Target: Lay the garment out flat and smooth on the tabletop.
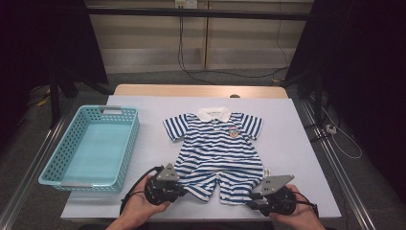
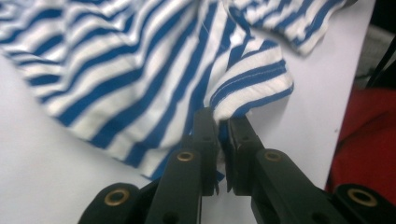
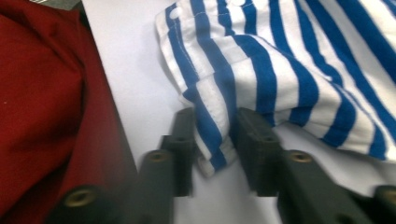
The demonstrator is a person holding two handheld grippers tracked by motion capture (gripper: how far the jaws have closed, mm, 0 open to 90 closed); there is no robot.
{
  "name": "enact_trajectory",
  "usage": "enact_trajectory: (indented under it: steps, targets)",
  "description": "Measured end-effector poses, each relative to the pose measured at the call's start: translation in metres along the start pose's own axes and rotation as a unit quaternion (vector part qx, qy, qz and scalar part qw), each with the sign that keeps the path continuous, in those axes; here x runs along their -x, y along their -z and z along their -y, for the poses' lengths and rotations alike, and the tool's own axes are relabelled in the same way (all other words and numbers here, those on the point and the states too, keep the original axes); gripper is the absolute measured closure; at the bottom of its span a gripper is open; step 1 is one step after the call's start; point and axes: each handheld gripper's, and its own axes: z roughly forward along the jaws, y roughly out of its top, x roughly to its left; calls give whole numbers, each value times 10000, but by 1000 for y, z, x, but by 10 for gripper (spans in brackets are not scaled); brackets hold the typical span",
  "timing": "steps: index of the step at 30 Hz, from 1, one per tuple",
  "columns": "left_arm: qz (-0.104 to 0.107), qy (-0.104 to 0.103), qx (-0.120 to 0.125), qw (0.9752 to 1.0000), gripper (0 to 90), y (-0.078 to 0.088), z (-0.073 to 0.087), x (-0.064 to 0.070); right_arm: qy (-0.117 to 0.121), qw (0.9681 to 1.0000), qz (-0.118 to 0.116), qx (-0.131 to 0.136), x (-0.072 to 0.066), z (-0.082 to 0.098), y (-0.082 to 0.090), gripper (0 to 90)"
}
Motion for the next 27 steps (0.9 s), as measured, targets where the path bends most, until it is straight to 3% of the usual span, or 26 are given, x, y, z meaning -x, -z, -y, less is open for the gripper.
enact_trajectory:
  steps: [3, 7, 11, 13, 16, 20, 23, 27]
  targets:
    - [295, -113, 101, 9994, 816, 17, 3, -1, -129, 9996, -58, 237, 2, 0, 6, 829]
    - [218, -107, 0, 9997, 801, 24, 10, 4, -235, 9986, 7, 474, 4, 0, 19, 831]
    - [254, -73, 141, 9996, 760, 29, 9, 3, -186, 9979, 77, 612, 0, -3, 28, 822]
    - [257, -4, 213, 9994, 713, 31, 8, 1, -214, 9975, -6, 673, -1, -3, 32, 808]
    - [284, 90, 311, 9991, 680, 31, 6, -2, -181, 9963, -133, 824, -3, -1, 39, 772]
    - [327, 16, 227, 9992, 677, 23, 3, -3, -268, 9940, -84, 1062, 0, 2, 49, 744]
    - [333, 64, 203, 9992, 680, 17, 0, -5, -415, 9945, 137, 950, 3, 3, 50, 753]
    - [285, 296, 303, 9987, 686, 14, -1, -17, -708, 9960, 366, 406, 10, 7, 34, 735]
